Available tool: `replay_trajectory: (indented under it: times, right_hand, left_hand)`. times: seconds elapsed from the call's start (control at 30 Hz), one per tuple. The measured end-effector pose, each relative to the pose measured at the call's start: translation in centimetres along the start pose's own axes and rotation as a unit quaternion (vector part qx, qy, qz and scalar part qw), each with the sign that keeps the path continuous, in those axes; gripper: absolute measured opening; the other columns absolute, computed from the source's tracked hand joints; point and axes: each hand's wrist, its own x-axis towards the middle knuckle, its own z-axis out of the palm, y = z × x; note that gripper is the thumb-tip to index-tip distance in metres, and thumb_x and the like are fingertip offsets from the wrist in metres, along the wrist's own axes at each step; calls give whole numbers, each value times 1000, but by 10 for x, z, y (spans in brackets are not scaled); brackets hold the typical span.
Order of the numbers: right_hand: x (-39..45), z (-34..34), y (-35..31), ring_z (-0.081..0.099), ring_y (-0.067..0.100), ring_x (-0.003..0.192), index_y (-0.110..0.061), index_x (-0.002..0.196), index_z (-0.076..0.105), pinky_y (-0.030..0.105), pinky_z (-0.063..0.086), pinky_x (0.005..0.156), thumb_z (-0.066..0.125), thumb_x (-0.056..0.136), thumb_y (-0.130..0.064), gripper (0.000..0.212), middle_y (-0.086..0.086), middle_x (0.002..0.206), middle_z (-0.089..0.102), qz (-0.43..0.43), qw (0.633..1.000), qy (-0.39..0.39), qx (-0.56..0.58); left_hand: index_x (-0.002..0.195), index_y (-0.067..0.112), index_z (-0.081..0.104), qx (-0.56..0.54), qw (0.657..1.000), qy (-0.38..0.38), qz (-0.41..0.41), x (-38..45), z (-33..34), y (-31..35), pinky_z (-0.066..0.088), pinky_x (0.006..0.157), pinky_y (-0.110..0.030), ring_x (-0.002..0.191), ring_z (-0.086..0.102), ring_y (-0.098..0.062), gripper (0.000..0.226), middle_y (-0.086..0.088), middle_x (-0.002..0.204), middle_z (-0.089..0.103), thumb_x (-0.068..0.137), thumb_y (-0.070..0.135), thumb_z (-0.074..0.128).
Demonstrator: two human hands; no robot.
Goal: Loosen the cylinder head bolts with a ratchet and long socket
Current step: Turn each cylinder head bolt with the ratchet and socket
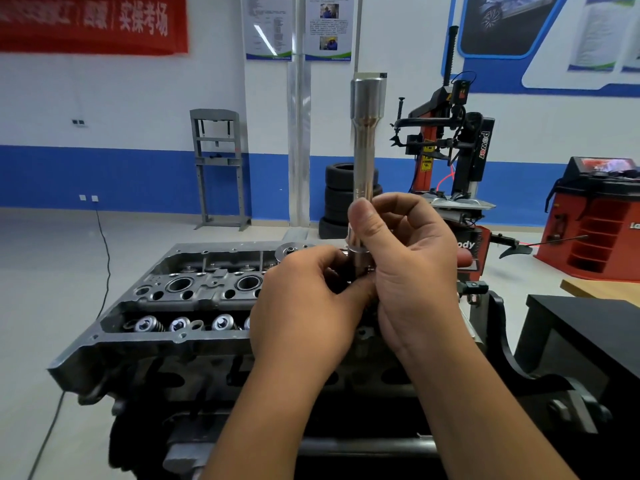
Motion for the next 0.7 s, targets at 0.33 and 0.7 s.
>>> replay_trajectory:
  times: [0.33, 0.7]
  right_hand:
    - [0, 1, -1, 70, 19, 71, -25, 88, 67, 31, 58, 65, 73, 90, -34, 11, 11, 85, 77, 31, 999, 6, 35]
    - [-1, -2, 2, 71, 14, 78, -25, 91, 67, 26, 58, 66, 73, 89, -27, 7, 8, 91, 79, 12, 1000, -13, -9]
  left_hand:
    - [99, 52, 73, -22, 999, -32, 15, 1, -2, 5, 60, 84, -43, 94, 72, -7, 21, 26, 93, 75, 80, 54, 65]
    - [110, 44, 77, -59, 995, -76, 11, 1, -6, 9, 60, 89, -46, 100, 74, -11, 33, 22, 98, 78, 82, 49, 60]
